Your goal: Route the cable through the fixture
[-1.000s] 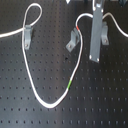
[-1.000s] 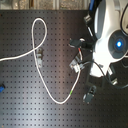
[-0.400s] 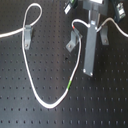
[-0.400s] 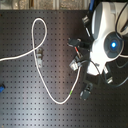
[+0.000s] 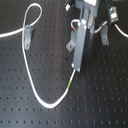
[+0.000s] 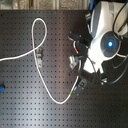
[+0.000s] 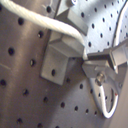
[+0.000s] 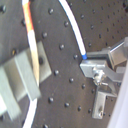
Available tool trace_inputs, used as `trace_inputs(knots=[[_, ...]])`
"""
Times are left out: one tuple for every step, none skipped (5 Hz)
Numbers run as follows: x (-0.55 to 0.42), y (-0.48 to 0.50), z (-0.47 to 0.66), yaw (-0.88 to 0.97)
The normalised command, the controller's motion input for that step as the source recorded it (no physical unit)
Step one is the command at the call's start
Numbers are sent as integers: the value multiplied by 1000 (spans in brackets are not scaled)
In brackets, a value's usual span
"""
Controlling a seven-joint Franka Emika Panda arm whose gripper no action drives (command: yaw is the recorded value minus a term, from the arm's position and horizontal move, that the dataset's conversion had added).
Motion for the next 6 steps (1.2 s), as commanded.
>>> trace_inputs(knots=[[-86, -171, 306, 854], [-99, -155, 263, 865], [-39, 37, 161, -166], [-241, -311, 158, 0], [-321, -464, 11, 0], [-80, -10, 2, -109]])
